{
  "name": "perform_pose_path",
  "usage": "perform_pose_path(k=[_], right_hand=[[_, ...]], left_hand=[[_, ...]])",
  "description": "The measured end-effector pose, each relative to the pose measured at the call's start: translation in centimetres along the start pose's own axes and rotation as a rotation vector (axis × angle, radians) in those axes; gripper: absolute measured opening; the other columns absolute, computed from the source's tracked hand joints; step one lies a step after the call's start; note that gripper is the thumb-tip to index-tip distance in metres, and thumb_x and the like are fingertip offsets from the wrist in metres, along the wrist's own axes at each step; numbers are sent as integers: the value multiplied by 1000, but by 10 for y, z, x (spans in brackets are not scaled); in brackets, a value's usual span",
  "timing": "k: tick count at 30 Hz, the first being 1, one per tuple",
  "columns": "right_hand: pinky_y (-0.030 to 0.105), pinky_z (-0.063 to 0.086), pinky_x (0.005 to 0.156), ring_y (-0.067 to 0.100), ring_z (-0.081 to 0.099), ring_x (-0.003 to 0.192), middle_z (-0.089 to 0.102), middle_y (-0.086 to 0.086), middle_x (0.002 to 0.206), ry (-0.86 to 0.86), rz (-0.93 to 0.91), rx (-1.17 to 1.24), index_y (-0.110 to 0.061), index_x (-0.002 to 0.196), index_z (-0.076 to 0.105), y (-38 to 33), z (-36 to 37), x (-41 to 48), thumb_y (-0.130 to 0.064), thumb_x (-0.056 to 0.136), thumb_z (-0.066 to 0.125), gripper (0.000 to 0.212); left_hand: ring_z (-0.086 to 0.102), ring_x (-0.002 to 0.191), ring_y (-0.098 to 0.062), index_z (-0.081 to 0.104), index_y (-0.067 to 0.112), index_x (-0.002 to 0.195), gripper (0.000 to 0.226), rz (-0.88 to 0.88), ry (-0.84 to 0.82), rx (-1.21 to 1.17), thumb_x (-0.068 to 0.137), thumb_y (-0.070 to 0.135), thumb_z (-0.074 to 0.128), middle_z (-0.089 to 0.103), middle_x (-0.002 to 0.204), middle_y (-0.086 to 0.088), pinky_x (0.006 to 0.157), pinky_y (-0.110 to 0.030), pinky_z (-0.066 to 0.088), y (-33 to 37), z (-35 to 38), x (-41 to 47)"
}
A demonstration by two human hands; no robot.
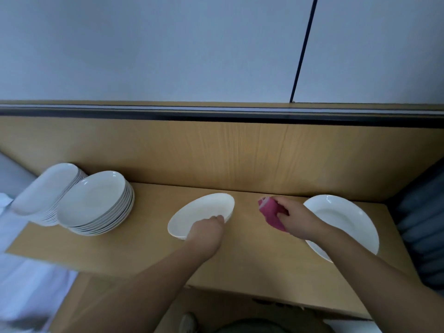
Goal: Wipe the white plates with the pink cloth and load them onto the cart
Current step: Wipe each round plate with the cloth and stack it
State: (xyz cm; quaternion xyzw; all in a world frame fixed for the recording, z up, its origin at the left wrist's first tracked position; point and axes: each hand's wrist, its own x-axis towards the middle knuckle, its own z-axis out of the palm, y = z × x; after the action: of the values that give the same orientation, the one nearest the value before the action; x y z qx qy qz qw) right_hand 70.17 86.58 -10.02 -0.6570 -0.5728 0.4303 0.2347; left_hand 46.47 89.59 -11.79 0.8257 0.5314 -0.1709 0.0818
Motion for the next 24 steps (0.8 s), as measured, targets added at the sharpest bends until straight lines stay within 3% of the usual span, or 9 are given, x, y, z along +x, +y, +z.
perform_pose_path(k=[4, 8, 10, 12, 14, 22, 24], right_hand=[[4, 42, 65, -5, 59, 90, 61, -21, 99, 12, -40, 47, -39, 103, 55, -9, -6, 5, 9, 90, 37, 52], [0, 40, 66, -21, 56, 83, 57, -24, 101, 18, -65, 72, -31, 109, 54, -15, -12, 9, 12, 90, 35, 50], [2, 41, 75, -20, 55, 96, 59, -25, 109, 34, -66, 60, -35, 110, 56, -16, -14, 10, 11, 88, 35, 55], [8, 43, 90, -9, 55, 113, 60, -21, 120, 40, -72, 43, -36, 117, 57, -15, -15, 12, 10, 86, 35, 59], [16, 44, 96, -2, 55, 117, 61, -17, 125, 45, -75, 34, -32, 123, 58, -15, -13, 15, 9, 85, 35, 60], [19, 49, 93, -2, 56, 114, 61, -20, 122, 29, -102, 29, -40, 114, 59, -48, 19, 27, 9, 84, 34, 62], [26, 52, 91, 4, 59, 111, 63, -14, 120, 10, -98, 17, -34, 117, 60, -58, 31, 35, 6, 84, 35, 59]], left_hand=[[63, 91, -26, 45, 9, 116, 19, -32, 64, -73, 97, 11, 40, 60, 104, -6, 65, -34, 44, -6, -27, 1], [56, 84, -20, 49, 14, 115, 26, -57, 180, -356, 102, 32, 35, 61, 101, -4, 69, -32, 43, -8, -43, 4], [56, 82, -15, 54, 16, 111, 26, -61, 233, -571, 101, 33, 37, 61, 95, 1, 69, -31, 44, -12, -47, 5], [57, 77, -12, 58, 21, 99, 20, -39, 238, -779, 99, 31, 41, 60, 85, 6, 65, -29, 44, -16, -47, 6], [58, 74, -14, 58, 23, 87, 20, -18, 228, -895, 98, 27, 42, 61, 80, 5, 64, -30, 44, -20, -44, 5], [58, 79, -15, 56, 22, 93, 16, -66, 202, -1007, 98, 29, 43, 60, 83, 6, 64, -29, 43, -65, -26, 6], [58, 88, -11, 54, 27, 108, 14, -65, 208, -1006, 96, 28, 46, 61, 96, 10, 71, -30, 45, -81, -25, 5]])
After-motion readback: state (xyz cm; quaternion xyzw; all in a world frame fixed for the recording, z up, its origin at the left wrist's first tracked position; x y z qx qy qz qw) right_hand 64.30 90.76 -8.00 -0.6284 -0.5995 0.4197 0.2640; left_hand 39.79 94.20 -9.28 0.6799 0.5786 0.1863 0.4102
